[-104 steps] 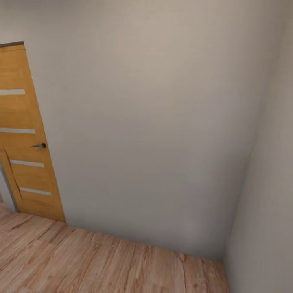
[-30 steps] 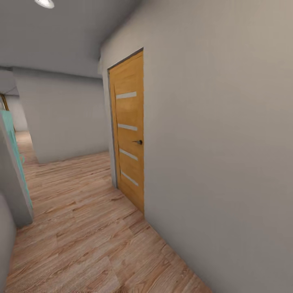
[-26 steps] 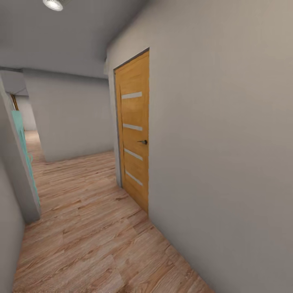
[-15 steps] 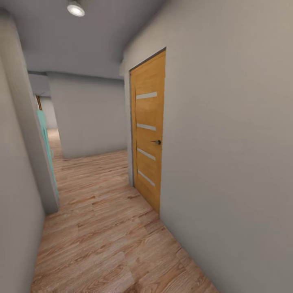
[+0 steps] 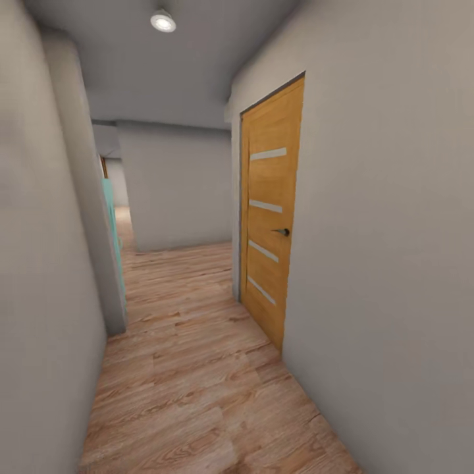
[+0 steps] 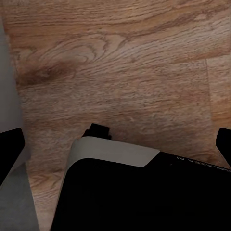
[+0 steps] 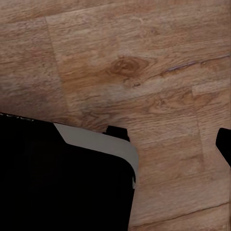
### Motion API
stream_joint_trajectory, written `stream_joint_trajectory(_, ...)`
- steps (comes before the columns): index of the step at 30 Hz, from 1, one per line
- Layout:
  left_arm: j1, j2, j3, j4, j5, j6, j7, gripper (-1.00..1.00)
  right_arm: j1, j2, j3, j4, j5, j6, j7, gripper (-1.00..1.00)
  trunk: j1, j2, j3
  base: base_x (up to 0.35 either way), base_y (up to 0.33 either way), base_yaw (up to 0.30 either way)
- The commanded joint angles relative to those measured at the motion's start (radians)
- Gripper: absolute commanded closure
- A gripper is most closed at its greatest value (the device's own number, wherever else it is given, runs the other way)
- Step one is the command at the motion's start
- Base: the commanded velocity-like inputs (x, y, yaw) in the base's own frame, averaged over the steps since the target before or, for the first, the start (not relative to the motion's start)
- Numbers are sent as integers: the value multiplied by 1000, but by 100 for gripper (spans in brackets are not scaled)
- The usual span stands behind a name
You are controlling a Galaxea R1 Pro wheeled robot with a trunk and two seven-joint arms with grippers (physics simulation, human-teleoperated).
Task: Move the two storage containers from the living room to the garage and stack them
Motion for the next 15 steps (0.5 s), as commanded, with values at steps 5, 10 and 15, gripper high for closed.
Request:
stream_joint_trajectory(5, -1, 0, -4, 1, 10, 4, 3, -100, -1, 3, 9, 3, -1, -5, -9, -100, 1, -1, -1, 308, 0, 34)
stream_joint_trajectory(10, -1, 1, -5, 1, 11, 6, 3, -100, -1, 4, 8, 3, -5, -3, -13, -100, 1, -1, -1, 320, 0, 5)
stream_joint_trajectory(15, -1, 1, -5, 1, 11, 5, 3, -100, -1, 5, 8, 3, -8, -4, -14, -100, 1, -1, -1, 322, 0, 1)
